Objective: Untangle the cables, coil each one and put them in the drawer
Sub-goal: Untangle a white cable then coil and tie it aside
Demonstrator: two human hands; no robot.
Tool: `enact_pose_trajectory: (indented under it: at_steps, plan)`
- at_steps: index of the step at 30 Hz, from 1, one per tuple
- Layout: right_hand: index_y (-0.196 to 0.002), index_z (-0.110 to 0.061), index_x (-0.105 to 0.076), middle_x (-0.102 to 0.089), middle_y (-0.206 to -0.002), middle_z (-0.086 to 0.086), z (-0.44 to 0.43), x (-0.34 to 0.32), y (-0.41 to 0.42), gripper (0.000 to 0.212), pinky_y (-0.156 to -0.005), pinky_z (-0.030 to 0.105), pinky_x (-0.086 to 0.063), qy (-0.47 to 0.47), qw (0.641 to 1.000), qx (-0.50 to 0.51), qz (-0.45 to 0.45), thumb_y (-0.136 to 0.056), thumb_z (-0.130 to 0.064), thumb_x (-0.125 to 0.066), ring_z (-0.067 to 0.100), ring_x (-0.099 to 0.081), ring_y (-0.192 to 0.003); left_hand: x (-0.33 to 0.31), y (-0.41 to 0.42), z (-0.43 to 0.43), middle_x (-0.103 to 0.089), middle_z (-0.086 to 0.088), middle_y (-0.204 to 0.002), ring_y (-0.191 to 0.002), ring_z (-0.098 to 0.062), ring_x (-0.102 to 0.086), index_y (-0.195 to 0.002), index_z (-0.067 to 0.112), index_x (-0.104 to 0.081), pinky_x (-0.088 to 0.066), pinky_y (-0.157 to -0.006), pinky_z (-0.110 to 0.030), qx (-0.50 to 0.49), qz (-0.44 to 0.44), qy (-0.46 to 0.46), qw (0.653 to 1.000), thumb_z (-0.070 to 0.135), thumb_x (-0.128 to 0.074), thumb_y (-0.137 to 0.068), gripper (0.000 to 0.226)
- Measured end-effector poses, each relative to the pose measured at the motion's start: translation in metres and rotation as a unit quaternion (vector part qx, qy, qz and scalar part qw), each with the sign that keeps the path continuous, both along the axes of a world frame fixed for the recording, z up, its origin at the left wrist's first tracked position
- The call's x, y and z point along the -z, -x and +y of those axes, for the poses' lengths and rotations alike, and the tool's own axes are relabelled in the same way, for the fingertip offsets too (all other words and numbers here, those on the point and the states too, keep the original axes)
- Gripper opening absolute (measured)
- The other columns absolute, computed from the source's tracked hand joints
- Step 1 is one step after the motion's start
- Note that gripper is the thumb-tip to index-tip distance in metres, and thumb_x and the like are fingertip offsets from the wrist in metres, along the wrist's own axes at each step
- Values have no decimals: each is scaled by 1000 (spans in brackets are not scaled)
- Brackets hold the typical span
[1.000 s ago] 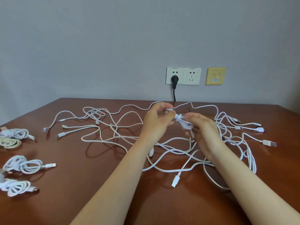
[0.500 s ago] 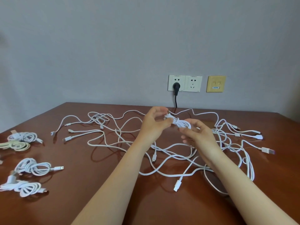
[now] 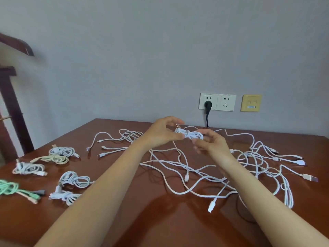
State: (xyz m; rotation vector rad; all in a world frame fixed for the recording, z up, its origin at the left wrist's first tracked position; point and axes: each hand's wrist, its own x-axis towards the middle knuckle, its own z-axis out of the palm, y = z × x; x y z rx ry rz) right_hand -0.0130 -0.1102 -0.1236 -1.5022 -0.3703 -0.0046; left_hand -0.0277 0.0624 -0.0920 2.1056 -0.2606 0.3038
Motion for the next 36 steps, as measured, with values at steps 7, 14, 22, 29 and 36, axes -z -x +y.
enact_pose_trajectory:
  at_steps: [7,14,22,29,36]
  plan:
    - [-80,-18,-58,-60,-66,-2,58,-9,0,17,-42,12,-39,105,992,-43,-52,-82,-4,-67,0,-52,-41,-29,22,57,-59,16,-67,-61,-2,-54,-99,22,-69,-42,-59,-11,-39,40,-194,979,14,-72,-77,23]
    - [-82,-17,-61,-59,-69,-5,125,-6,4,10,-59,22,-47,184,976,-49,-102,-81,-9,-67,7,-54,-57,-25,38,118,-64,5,-72,-63,-9,-59,-97,19,-69,-46,-58,-11,-94,83,-225,966,10,-72,-76,23]
    - [-81,-22,-61,-62,-81,-3,194,14,12,7,-78,34,-52,255,957,-55,-123,-79,-15,-64,18,-61,-83,-6,52,171,-55,15,-71,-65,-1,-51,-96,23,-68,-39,-61,-15,-158,128,-281,938,9,-71,-77,23]
    - [-90,-18,-66,-69,-101,3,229,38,23,12,-83,29,-46,268,957,-66,-93,-79,-18,-67,19,-62,-97,21,65,203,-67,-1,-73,-57,-8,-57,-92,19,-70,-49,-55,-22,-188,174,-259,931,-3,-67,-78,26]
    - [-91,-22,-68,-69,-102,-1,236,58,33,12,-84,29,-45,358,919,-105,-125,-80,-25,-68,18,-61,-98,42,72,212,-63,3,-91,-89,-19,-60,-95,27,-70,-54,-81,-36,-199,234,-323,895,4,-70,-77,29]
